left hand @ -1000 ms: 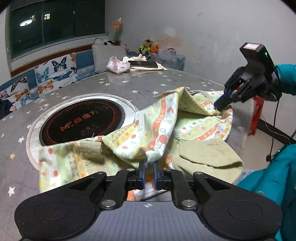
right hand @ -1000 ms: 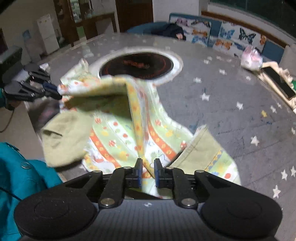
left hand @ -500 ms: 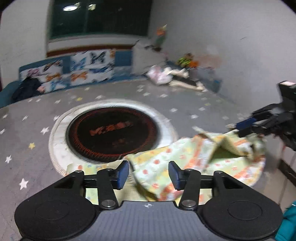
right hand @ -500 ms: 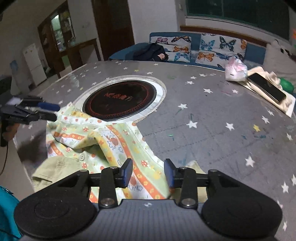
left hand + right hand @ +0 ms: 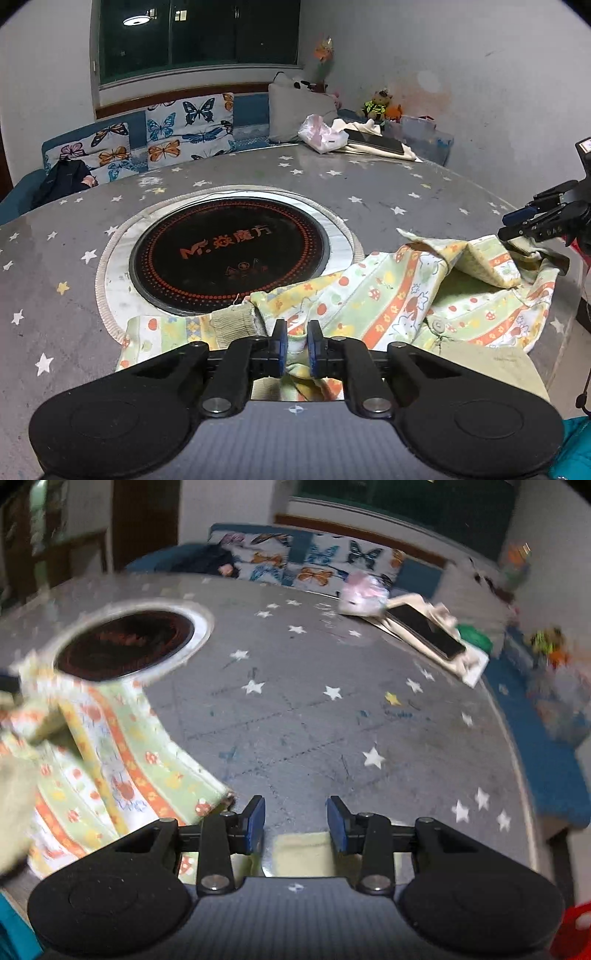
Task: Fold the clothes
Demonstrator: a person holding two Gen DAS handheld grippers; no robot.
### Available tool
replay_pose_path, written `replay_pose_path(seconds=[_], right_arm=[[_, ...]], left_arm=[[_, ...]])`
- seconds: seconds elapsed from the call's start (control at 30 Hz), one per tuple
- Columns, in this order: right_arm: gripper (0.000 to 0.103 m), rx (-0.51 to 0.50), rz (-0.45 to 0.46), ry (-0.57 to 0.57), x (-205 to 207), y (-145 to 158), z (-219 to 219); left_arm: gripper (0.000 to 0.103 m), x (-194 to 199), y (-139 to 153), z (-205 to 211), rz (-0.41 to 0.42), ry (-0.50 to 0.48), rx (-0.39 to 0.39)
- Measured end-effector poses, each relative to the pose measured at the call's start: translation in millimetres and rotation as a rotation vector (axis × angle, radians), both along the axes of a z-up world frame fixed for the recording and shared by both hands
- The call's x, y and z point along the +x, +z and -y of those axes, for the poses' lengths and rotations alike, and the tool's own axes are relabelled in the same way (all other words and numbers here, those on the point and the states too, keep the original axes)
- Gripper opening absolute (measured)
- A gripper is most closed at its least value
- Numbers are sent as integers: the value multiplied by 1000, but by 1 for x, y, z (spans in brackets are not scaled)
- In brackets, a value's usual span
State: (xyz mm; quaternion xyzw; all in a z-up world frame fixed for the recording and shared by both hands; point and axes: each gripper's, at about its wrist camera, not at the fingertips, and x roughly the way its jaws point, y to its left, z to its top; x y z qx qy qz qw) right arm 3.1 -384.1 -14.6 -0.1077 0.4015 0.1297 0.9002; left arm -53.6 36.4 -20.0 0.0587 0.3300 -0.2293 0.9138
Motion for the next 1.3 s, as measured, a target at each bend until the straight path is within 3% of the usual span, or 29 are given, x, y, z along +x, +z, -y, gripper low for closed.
replay_pose_path(seconds=[0.13, 0.2, 0.3, 0.4, 0.47, 0.53, 0.73, 0.9, 1.13, 1.3], right_arm=[[37, 226, -39, 10, 0, 9, 14], [37, 291, -67, 36, 2, 8, 13], [37, 270, -86, 64, 3, 2, 3], [36, 248, -106, 92, 5, -4, -7], [21, 233, -119, 110, 6, -8, -13], [15, 211, -115, 128, 6, -7, -19], [9, 128, -59, 186, 8, 11, -30], [8, 64, -8, 224, 11, 25, -41], [8, 42, -16, 236, 12, 24, -44], [9, 69, -50, 239, 17, 20, -43]], left_arm=[[30, 0, 0, -2, -15, 3, -26], [33, 1, -1, 0, -21, 0, -29], [31, 2, -3, 4, -24, -7, -16], [16, 2, -3, 6, -22, -7, -7], [11, 2, -1, 6, -17, -7, 1], [9, 3, 2, 6, -6, -14, 10], [5, 6, 12, 10, 39, -25, 33], [5, 11, 22, 10, 60, -33, 16], [8, 3, 15, 9, 49, -55, 20], [23, 2, 7, 5, 32, -26, 15]])
